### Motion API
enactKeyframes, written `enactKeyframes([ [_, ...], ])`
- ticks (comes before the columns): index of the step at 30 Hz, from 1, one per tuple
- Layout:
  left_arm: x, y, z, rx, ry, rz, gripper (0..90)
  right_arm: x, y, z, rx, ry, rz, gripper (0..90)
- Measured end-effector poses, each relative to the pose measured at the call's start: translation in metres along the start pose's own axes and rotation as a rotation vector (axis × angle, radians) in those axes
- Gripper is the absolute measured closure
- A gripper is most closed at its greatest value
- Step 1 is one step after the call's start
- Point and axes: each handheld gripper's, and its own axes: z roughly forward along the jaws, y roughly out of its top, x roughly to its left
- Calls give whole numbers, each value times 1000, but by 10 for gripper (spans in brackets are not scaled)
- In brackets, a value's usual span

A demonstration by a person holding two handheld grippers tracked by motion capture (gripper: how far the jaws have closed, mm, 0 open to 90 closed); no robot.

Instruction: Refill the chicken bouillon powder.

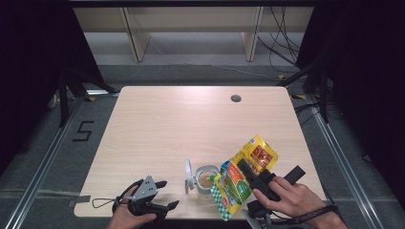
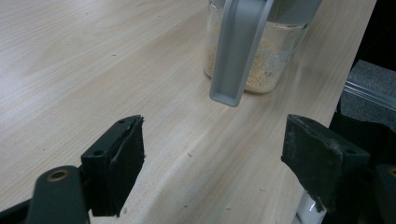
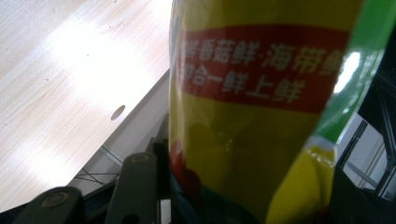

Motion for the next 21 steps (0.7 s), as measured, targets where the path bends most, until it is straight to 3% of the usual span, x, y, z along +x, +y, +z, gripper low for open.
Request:
enactKeyframes([
  [7, -1, -1, 1, -16, 8, -8, 206, -1, 0, 0, 7, -10, -5, 586],
  [8, 0, -1, 1, -13, 3, -6, 206, -1, -1, 0, 6, 7, 10, 586],
  [9, 2, 0, 0, 13, 14, 23, 206, -1, 0, 0, 13, -5, 2, 586],
  [11, 1, 0, 0, -1, 5, 28, 206, -1, 0, 1, 7, 1, -3, 587],
  [12, -1, -1, 1, -11, 9, -4, 206, -2, -1, 1, 6, 1, -4, 586],
  [21, 0, 0, 0, 5, 5, 4, 206, -5, -3, 1, 1, -6, -25, 586],
])
